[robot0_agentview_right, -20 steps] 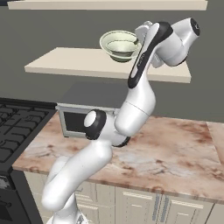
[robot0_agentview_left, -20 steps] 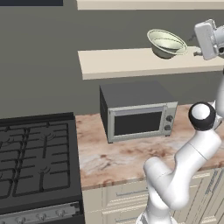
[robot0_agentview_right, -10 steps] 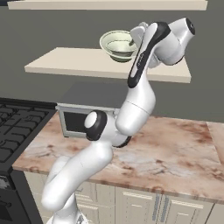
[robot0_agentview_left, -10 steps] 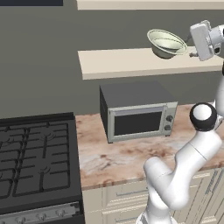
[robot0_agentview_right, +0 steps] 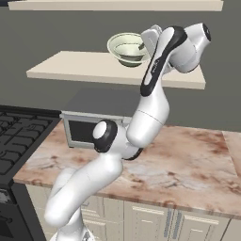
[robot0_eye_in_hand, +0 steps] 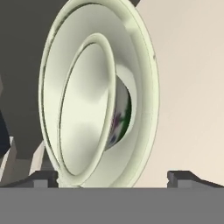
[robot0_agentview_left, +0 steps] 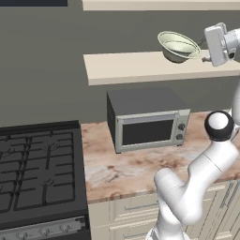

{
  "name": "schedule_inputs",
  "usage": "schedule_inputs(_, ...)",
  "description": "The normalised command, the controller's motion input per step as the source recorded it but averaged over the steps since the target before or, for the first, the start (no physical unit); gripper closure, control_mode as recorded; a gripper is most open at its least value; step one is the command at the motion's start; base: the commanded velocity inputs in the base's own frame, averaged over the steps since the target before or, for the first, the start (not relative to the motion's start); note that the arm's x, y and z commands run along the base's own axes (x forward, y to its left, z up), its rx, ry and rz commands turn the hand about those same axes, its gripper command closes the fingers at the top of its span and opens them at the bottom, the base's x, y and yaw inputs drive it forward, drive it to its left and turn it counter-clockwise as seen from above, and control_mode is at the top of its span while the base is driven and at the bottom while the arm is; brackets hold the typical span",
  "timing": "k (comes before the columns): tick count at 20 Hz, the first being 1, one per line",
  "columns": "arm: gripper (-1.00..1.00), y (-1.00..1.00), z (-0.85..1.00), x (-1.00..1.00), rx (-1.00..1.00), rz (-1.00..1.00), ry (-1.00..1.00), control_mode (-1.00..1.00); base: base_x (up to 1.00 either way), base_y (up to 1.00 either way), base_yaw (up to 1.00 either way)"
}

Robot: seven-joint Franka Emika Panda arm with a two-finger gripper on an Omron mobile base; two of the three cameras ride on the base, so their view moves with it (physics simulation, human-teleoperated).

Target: Pick up the bowls on the counter and stack them on top of one another in the open cabinet. Place the smaller bowl on top of the larger bowl.

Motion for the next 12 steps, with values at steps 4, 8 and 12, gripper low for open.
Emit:
schedule_inputs(4, -1.0, 0.0, 0.0, 0.1, 0.07, 0.02, 0.01, -1.0, 0.0, 0.0, 0.0)
schedule_inputs(8, -1.0, 0.04, 0.0, 0.18, 0.04, 0.01, 0.01, -1.0, 0.0, 0.0, 0.0)
schedule_inputs(12, -1.0, 0.1, 0.0, 0.23, 0.01, 0.0, 0.03, -1.0, 0.0, 0.0, 0.0)
